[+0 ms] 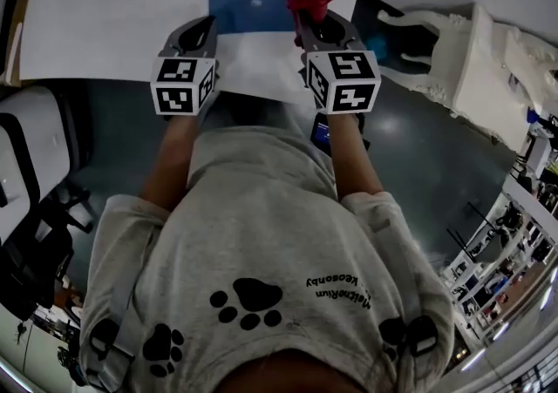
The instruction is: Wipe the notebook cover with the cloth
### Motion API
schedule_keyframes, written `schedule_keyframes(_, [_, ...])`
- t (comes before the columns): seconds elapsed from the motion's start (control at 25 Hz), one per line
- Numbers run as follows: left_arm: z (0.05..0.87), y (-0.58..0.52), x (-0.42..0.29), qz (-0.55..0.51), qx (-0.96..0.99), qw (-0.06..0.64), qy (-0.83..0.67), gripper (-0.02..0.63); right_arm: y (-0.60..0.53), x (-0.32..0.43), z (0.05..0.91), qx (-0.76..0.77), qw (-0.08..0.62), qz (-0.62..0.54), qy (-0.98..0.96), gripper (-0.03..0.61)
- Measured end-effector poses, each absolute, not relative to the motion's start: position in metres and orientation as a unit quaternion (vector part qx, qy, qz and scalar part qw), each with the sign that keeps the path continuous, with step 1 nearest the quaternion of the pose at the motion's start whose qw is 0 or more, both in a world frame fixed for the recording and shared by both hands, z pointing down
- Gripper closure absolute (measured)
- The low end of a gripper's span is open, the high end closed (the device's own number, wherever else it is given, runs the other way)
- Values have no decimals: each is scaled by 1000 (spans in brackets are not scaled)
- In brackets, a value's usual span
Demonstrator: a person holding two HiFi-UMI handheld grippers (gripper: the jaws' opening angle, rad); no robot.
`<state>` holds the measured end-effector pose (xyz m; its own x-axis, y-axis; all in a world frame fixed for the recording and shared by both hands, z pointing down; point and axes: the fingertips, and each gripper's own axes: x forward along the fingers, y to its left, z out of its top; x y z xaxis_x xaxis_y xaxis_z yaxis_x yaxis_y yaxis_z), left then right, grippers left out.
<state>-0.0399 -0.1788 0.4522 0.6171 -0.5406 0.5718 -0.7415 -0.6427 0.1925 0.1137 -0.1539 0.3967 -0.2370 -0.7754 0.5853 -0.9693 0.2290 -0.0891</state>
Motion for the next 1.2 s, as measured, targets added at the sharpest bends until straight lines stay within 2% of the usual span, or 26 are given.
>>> schedule_keyframes(0.4, [281,-187,-33,80,912,61,-399,612,-152,98,270,662,102,70,-739,534])
schedule_keyframes(0.64, [218,-176,-37,35,909,-13,-415,612,-147,85,216,668,61,1,-742,532])
schedule_keyframes(1.2, [207,-164,-17,12,906,-26,-422,612,-132,80,212,632,52,-13,-773,534])
